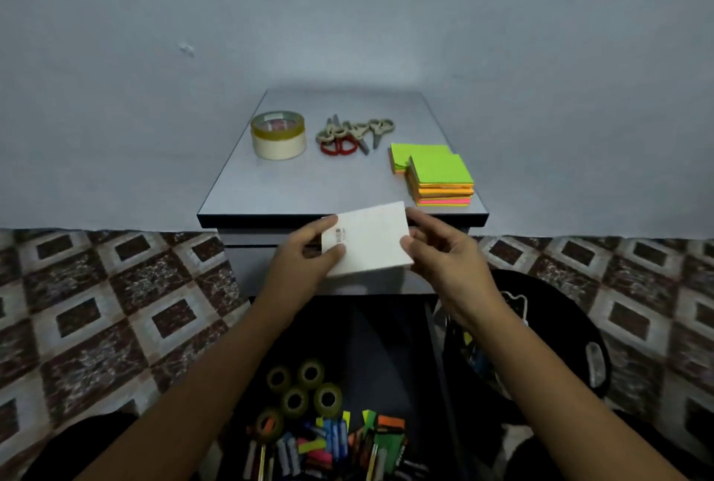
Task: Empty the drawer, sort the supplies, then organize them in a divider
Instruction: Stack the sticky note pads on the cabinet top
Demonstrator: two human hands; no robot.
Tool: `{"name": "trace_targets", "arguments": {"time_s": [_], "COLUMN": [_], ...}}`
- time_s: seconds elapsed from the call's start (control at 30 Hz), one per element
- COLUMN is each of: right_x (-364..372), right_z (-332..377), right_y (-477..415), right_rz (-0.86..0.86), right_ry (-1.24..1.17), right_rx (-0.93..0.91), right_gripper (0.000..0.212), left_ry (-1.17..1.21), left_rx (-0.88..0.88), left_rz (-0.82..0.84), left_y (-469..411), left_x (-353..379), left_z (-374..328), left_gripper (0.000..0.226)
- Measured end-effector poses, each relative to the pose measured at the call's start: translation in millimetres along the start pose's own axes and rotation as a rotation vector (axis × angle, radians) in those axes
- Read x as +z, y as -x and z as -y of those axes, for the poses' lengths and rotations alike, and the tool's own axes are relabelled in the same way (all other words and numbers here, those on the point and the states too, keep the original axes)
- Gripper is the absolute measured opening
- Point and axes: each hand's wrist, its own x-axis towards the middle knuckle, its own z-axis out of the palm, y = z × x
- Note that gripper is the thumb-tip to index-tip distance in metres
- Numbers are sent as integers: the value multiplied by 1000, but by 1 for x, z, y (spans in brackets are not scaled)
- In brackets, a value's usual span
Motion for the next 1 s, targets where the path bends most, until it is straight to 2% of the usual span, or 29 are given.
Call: {"name": "trace_targets", "arguments": {"time_s": [0.23, 0.33, 0.47, 0.63, 1.0], "right_x": [-8, -14, -23, -43, -75], "right_z": [72, 94, 110, 111, 72], "right_y": [-37, -61, -95, -145, -214], "right_rz": [-121, -156, -171, -208, -221], "right_ry": [341, 403, 472, 542, 658], "right_rx": [-153, -142, -109, -42, 115], "right_gripper": [43, 45, 50, 49, 47], "left_ry": [-139, -170, -172, -166, -387], "left_rx": [122, 159, 107, 7, -58], "left_rz": [49, 83, 159, 195, 286], "left_y": [-53, -78, -113, -157, -220], "left_x": [7, 14, 27, 51, 88], "left_z": [-70, -91, -103, -106, -72], "left_gripper": [40, 41, 43, 45, 52]}}
